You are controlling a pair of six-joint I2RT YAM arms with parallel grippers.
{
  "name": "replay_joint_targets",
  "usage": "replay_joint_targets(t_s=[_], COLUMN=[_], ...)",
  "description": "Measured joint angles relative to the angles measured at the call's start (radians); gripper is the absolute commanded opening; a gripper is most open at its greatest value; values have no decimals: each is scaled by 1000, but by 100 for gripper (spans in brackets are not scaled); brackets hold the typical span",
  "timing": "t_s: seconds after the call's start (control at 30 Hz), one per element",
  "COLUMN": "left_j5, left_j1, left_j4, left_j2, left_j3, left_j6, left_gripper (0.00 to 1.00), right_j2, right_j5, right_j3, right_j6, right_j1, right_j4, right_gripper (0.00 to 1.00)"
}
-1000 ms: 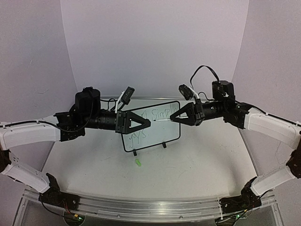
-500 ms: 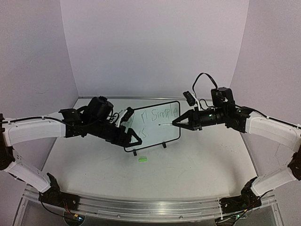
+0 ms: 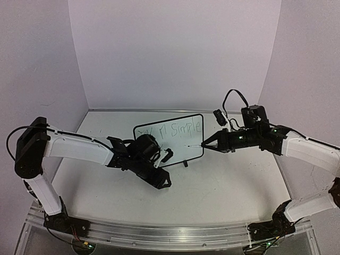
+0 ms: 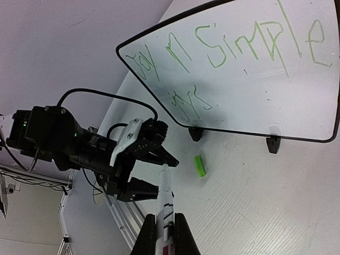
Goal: Write a sentence on the whiteboard
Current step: Pick up the pen cap from the center of the board.
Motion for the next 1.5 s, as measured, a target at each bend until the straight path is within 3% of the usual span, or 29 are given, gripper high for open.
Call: replay_joint_targets(t_s=[0.37, 0.7, 1.5], left_j5=[-27, -45, 21], left_j1=[-5, 9, 9], left_j4=[-9, -7, 7], left_j2=[124, 191, 121], left_j3=[92, 111, -20], left_j6=[220, 293, 269], left_gripper=[69, 73, 72], right_j2=[-49, -70, -124], right_j5=[11, 11, 12], right_j3=[-33, -40, -77], right_j6=[-1, -1, 6], right_j1=[0, 0, 0], right_j4=[-10, -11, -10], right_gripper=[0, 0, 0])
